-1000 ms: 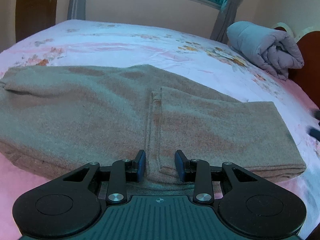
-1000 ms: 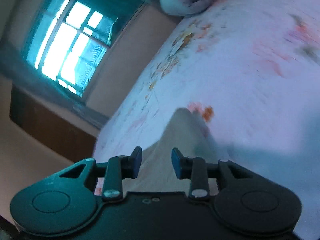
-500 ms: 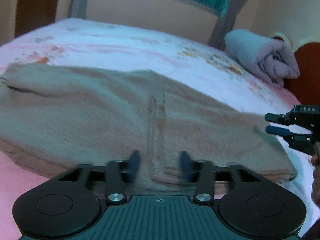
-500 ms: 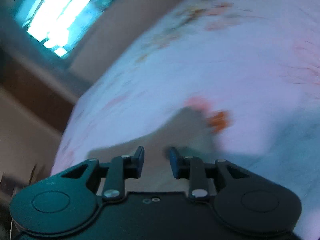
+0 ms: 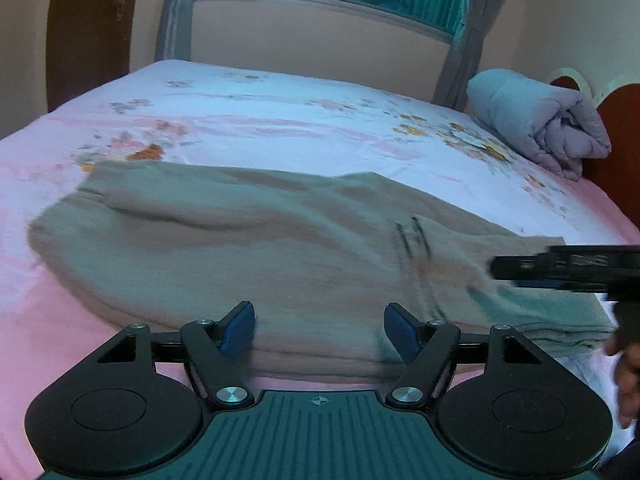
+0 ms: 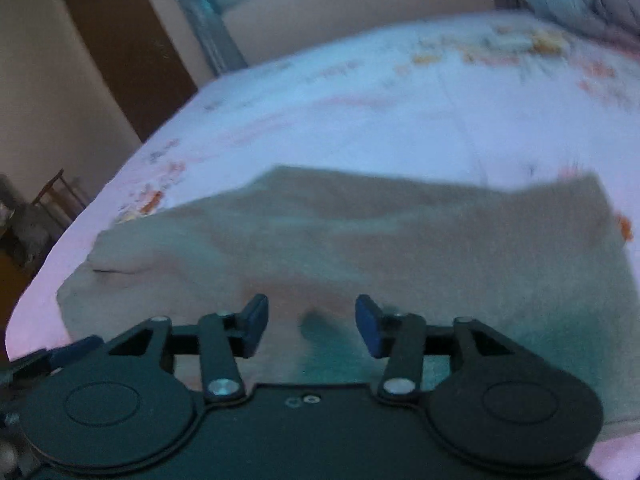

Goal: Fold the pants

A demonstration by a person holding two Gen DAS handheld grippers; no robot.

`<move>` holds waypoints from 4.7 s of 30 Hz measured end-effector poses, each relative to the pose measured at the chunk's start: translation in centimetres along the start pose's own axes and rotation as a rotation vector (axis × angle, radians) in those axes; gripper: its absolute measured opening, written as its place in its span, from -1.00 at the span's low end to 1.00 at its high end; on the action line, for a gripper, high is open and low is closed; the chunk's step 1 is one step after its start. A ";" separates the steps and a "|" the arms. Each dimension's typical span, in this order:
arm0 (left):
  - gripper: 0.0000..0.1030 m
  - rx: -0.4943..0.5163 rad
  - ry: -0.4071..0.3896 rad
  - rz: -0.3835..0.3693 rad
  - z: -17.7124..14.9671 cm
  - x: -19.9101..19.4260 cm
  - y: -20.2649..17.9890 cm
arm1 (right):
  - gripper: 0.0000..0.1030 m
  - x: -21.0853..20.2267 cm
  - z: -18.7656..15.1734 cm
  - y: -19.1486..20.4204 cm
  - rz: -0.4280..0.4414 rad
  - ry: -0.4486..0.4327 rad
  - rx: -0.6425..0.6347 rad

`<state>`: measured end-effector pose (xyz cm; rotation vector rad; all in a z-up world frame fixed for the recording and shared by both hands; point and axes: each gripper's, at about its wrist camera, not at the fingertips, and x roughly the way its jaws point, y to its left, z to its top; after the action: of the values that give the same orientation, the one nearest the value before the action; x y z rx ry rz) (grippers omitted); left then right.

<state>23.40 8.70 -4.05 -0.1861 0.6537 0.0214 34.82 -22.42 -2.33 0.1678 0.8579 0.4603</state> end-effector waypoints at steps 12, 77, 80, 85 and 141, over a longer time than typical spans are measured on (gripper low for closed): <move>0.44 -0.294 0.004 0.061 -0.4 0.0 15.5 | 0.48 -3.4 -2.0 2.9 -0.129 -0.168 -0.072; 0.79 0.123 -0.035 -0.134 5.1 -2.4 -8.8 | 0.84 -9.6 -5.4 -16.6 0.094 -0.195 0.746; 0.79 0.057 -0.033 -0.080 4.0 -2.9 -3.8 | 0.84 -9.6 -6.1 -16.1 0.021 -0.203 0.779; 0.81 -0.005 -0.010 -0.052 2.1 -1.7 0.4 | 0.56 -8.4 -7.3 -17.3 0.093 -0.166 0.922; 0.92 -0.348 0.019 0.183 -1.5 0.0 11.9 | -0.97 1.1 2.2 -2.8 -0.186 -0.069 0.351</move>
<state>21.59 20.18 -7.17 -0.4616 0.6816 0.3107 37.97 -24.30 -2.54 0.4208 0.8728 0.1262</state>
